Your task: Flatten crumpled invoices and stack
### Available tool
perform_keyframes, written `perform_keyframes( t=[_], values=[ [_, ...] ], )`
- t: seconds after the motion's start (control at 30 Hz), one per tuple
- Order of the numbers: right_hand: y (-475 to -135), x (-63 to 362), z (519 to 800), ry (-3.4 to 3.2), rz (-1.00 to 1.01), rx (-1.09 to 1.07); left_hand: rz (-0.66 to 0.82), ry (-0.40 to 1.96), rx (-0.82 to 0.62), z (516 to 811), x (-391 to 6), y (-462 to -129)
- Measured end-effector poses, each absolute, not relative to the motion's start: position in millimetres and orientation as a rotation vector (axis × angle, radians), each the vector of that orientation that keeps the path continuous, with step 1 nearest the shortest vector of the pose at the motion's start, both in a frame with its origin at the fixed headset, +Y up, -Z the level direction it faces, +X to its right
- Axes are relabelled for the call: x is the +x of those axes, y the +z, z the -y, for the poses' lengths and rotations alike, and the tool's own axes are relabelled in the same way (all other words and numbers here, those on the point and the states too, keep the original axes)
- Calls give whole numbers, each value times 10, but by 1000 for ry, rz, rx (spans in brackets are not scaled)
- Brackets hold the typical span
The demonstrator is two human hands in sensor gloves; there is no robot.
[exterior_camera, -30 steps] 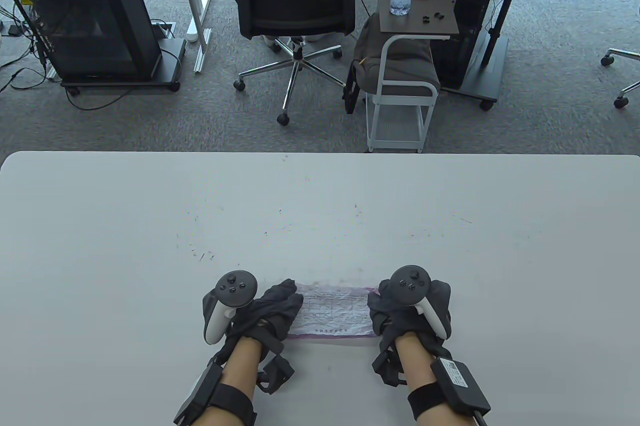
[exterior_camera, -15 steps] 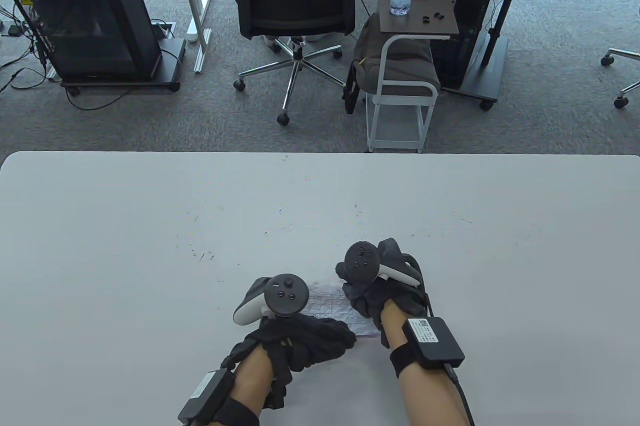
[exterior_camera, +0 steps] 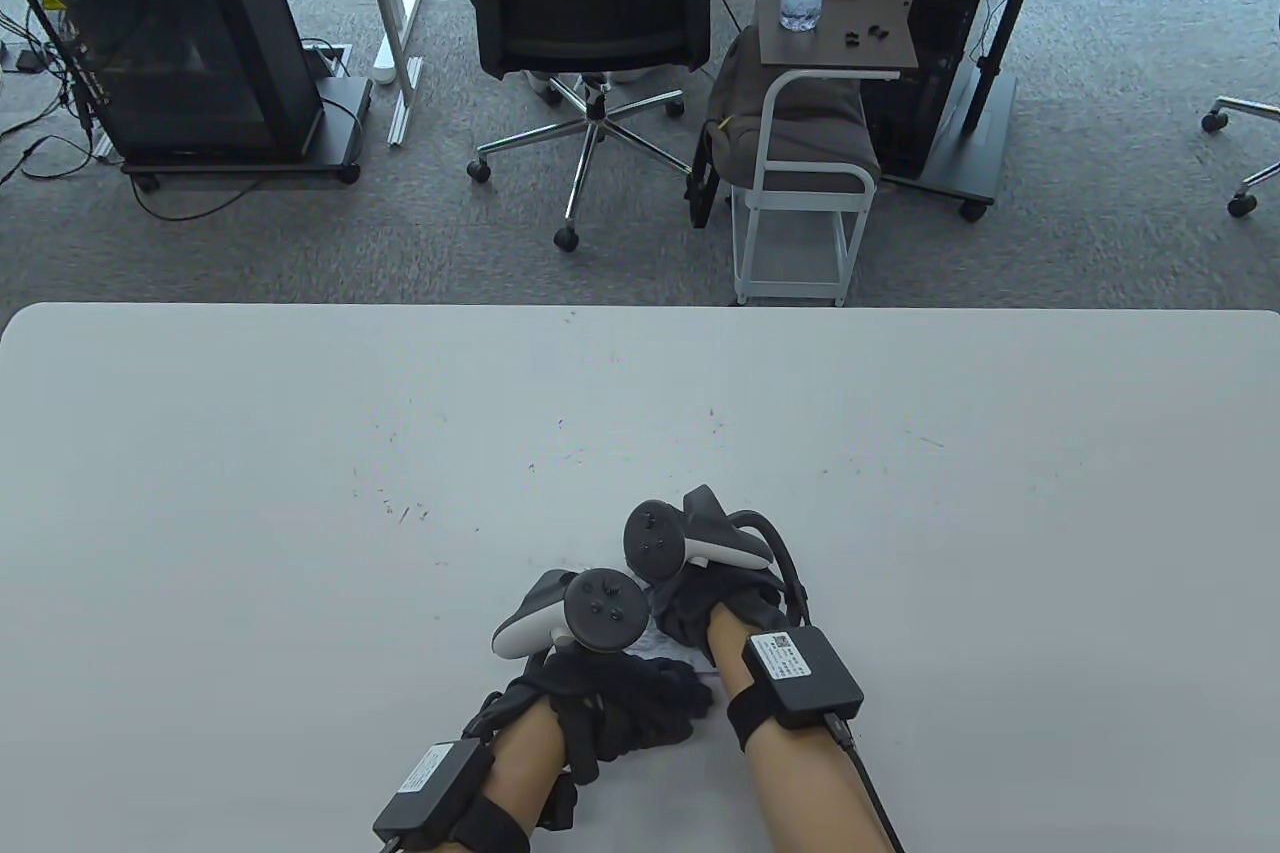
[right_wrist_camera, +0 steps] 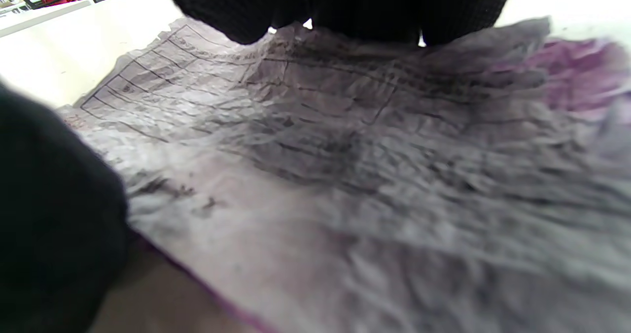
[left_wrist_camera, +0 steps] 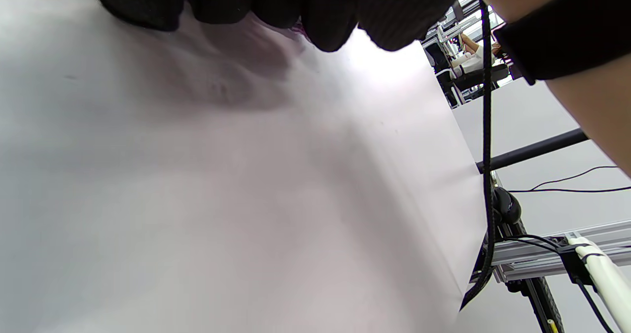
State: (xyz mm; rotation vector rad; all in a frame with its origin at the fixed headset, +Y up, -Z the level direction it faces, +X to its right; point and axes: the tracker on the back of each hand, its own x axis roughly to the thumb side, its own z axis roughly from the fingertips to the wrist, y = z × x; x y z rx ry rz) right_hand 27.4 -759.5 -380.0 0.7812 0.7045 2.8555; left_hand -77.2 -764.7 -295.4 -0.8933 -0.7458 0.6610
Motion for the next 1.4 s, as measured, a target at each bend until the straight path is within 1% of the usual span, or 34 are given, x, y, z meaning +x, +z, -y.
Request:
perform_keyframes(
  t=[0.17, 0.23, 0.33, 0.37, 0.4, 0.47, 0.5, 0.6, 0.63, 0.67, 0.77, 0.8, 0.87, 0.93, 1.0, 1.07, 1.13, 1.2, 1.23, 1.27, 1.3, 1.33, 1.4],
  values=[
    [-3766, 277, 7574, 2876, -690, 788, 743, 665, -889, 7647, -784, -2956],
    [-3734, 326, 7473, 2860, -586, 785, 748, 698, -882, 7620, -806, -2956],
    [-3640, 423, 7256, 2870, -442, 760, 737, 745, -813, 7523, -885, -2969],
    [-3583, 485, 7127, 2908, -375, 769, 719, 754, -764, 7472, -939, -2984],
    [-3525, 576, 6994, 2952, -258, 775, 699, 759, -704, 7417, -1008, -3004],
    [-3436, 733, 6838, 2983, -148, 720, 645, 754, -588, 7317, -1126, -3011],
    [-3394, 797, 6794, 2987, -138, 685, 626, 735, -552, 7275, -1171, -3002],
    [-3199, 1007, 6711, 3006, -87, 619, 592, 596, -361, 7123, -1327, -2877],
    [-3108, 1073, 6696, 3049, -54, 598, 585, 555, -246, 7068, -1376, -2794],
    [-3026, 1121, 6693, 3087, -34, 591, 577, 517, -183, 7031, -1409, -2727],
    [-2801, 1201, 6733, 3140, 15, 553, 549, 396, -91, 6960, -1484, -2556],
    [-2712, 1219, 6763, 3145, 44, 554, 533, 349, -85, 6945, -1510, -2509],
    [-2539, 1234, 6830, 3164, 105, 581, 511, 274, -121, 6937, -1550, -2431],
    [-2398, 1236, 6883, 3192, 176, 616, 512, 250, -125, 6935, -1572, -2365],
    [-2273, 1257, 6965, 3205, 212, 599, 503, 232, -105, 6938, -1578, -2306],
    [-2233, 1290, 7058, 3205, 206, 548, 492, 220, -94, 6974, -1573, -2270],
    [-2245, 1319, 7143, 3213, 121, 511, 482, 199, -64, 7046, -1569, -2237],
    [-2250, 1353, 7198, 3205, 101, 534, 485, 166, -39, 7130, -1575, -2224],
    [-2262, 1375, 7227, 3174, 141, 546, 480, 156, -85, 7135, -1585, -2239],
    [-2269, 1390, 7243, 3168, 113, 533, 473, 154, -74, 7135, -1597, -2236],
    [-2279, 1419, 7250, 3175, 50, 522, 468, 159, -34, 7139, -1610, -2249],
    [-2278, 1437, 7243, 3178, 42, 510, 467, 170, -44, 7147, -1614, -2255],
    [-2267, 1498, 7198, 3141, 107, 480, 453, 199, -70, 7173, -1627, -2257]
  ],
)
